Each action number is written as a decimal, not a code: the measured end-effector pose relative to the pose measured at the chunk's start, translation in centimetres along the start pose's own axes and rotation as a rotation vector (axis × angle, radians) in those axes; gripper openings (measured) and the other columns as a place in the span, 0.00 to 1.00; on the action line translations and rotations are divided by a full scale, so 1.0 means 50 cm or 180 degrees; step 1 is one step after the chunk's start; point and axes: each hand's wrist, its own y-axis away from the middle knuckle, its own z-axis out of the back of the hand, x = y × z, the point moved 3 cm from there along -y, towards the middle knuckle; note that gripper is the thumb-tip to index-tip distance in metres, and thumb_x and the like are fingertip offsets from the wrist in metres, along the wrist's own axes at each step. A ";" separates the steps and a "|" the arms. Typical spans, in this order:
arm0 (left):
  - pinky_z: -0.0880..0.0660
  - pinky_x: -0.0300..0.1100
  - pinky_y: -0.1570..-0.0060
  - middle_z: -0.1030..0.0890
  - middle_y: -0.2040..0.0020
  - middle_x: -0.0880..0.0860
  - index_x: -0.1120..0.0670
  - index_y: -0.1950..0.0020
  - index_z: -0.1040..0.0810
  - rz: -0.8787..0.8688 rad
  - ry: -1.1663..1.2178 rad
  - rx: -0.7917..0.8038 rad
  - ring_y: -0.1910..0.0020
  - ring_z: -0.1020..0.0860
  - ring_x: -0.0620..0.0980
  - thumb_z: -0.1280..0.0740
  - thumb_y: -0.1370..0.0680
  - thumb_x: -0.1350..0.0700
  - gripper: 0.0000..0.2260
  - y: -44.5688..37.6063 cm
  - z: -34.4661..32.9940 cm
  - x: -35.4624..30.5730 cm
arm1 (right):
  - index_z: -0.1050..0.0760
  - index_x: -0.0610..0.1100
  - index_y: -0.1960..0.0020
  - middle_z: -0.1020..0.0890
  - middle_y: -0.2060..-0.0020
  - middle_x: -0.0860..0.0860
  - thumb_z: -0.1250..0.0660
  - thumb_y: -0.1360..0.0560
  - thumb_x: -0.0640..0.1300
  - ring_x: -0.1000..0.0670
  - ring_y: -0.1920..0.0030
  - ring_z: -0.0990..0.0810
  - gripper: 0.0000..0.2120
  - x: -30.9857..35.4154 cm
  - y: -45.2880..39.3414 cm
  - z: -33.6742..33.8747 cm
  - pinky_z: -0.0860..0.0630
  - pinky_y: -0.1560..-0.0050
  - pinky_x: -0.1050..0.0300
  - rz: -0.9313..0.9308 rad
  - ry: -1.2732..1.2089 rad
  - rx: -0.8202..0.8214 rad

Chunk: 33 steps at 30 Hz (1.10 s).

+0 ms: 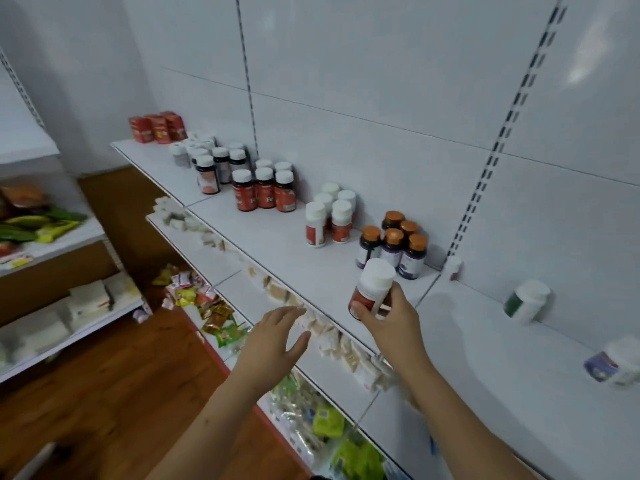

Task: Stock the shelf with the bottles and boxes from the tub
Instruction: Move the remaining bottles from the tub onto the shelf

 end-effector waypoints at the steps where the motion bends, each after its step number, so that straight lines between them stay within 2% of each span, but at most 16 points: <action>1: 0.33 0.45 0.31 0.30 0.28 0.43 0.43 0.27 0.33 0.0032 0.0028 -0.0043 0.29 0.33 0.45 0.43 0.19 0.40 0.21 -0.010 0.009 0.018 | 0.31 0.53 0.39 0.20 0.47 0.55 0.23 0.29 0.48 0.54 0.47 0.21 0.24 0.003 -0.018 -0.026 0.26 0.48 0.62 -0.0001 0.0016 0.0031; 9: 0.28 0.44 0.33 0.31 0.29 0.42 0.42 0.28 0.32 0.0192 0.0102 -0.0187 0.31 0.32 0.43 0.41 0.19 0.43 0.19 -0.203 0.059 0.181 | 0.30 0.48 0.34 0.22 0.43 0.56 0.24 0.28 0.48 0.53 0.41 0.23 0.26 -0.006 -0.205 -0.249 0.26 0.44 0.62 0.0083 0.0134 0.0109; 13: 0.30 0.42 0.33 0.29 0.30 0.43 0.43 0.29 0.31 0.0075 -0.0103 -0.0016 0.32 0.31 0.44 0.40 0.19 0.44 0.19 -0.328 0.089 0.262 | 0.34 0.47 0.28 0.23 0.35 0.53 0.26 0.27 0.50 0.53 0.35 0.26 0.31 0.015 -0.295 -0.355 0.27 0.37 0.60 0.0209 0.0163 0.0023; 16: 0.32 0.44 0.31 0.32 0.28 0.43 0.42 0.27 0.34 0.0040 -0.0135 0.0180 0.30 0.33 0.44 0.40 0.19 0.43 0.20 -0.417 0.116 0.316 | 0.33 0.45 0.29 0.24 0.36 0.50 0.28 0.25 0.50 0.51 0.36 0.25 0.29 0.040 -0.361 -0.426 0.27 0.40 0.64 0.0292 0.0291 -0.0110; 19: 0.33 0.44 0.29 0.33 0.27 0.42 0.43 0.26 0.37 -0.0082 0.0006 0.0349 0.30 0.34 0.43 0.40 0.19 0.43 0.22 -0.478 0.129 0.356 | 0.33 0.43 0.29 0.23 0.37 0.50 0.28 0.25 0.48 0.52 0.37 0.25 0.27 0.064 -0.419 -0.474 0.29 0.42 0.67 0.0361 0.0474 -0.0458; 22: 0.36 0.40 0.29 0.35 0.26 0.40 0.43 0.23 0.41 -0.0163 0.0318 0.0550 0.30 0.34 0.40 0.38 0.19 0.44 0.26 -0.515 0.122 0.374 | 0.31 0.42 0.32 0.22 0.41 0.49 0.27 0.25 0.47 0.52 0.42 0.23 0.25 0.071 -0.457 -0.489 0.30 0.46 0.68 0.0222 0.0631 -0.0898; 24: 0.39 0.35 0.31 0.36 0.26 0.39 0.42 0.21 0.47 -0.0197 0.0575 0.0748 0.29 0.36 0.39 0.37 0.20 0.46 0.30 -0.538 0.109 0.377 | 0.31 0.41 0.32 0.21 0.43 0.47 0.27 0.25 0.46 0.51 0.45 0.23 0.25 0.057 -0.468 -0.495 0.31 0.48 0.68 0.0080 0.0841 -0.0961; 26: 0.40 0.33 0.32 0.35 0.26 0.40 0.42 0.21 0.49 -0.0351 0.0697 0.0893 0.29 0.35 0.40 0.36 0.20 0.47 0.31 -0.565 0.094 0.381 | 0.32 0.41 0.31 0.21 0.41 0.46 0.29 0.24 0.47 0.49 0.43 0.22 0.26 0.030 -0.465 -0.504 0.28 0.46 0.65 -0.0080 0.1075 -0.0866; 27: 0.40 0.34 0.31 0.34 0.26 0.41 0.43 0.21 0.48 -0.0448 0.0734 0.0921 0.29 0.34 0.40 0.36 0.20 0.47 0.31 -0.577 0.087 0.383 | 0.34 0.40 0.29 0.23 0.38 0.45 0.30 0.23 0.47 0.47 0.39 0.23 0.27 0.017 -0.458 -0.509 0.27 0.42 0.62 -0.0121 0.1174 -0.0787; 29: 0.37 0.37 0.30 0.32 0.26 0.41 0.43 0.21 0.45 -0.0737 0.0834 0.0939 0.29 0.33 0.40 0.34 0.21 0.47 0.31 -0.607 0.077 0.383 | 0.39 0.42 0.25 0.29 0.29 0.47 0.32 0.23 0.45 0.48 0.31 0.29 0.30 0.000 -0.438 -0.517 0.30 0.34 0.60 -0.0191 0.1271 -0.0682; 31: 0.33 0.36 0.32 0.30 0.28 0.38 0.42 0.23 0.39 -0.1062 0.0983 0.0949 0.31 0.31 0.37 0.32 0.22 0.47 0.29 -0.632 0.070 0.375 | 0.40 0.45 0.24 0.33 0.28 0.51 0.34 0.22 0.43 0.51 0.30 0.31 0.29 -0.001 -0.412 -0.521 0.35 0.35 0.65 -0.0316 0.1257 -0.0671; 33: 0.29 0.39 0.37 0.26 0.33 0.37 0.42 0.28 0.33 -0.1324 0.1060 0.0934 0.36 0.27 0.37 0.31 0.24 0.46 0.25 -0.651 0.061 0.362 | 0.37 0.44 0.25 0.32 0.28 0.50 0.36 0.22 0.41 0.50 0.31 0.31 0.26 0.001 -0.379 -0.525 0.37 0.35 0.67 -0.0399 0.1415 -0.0772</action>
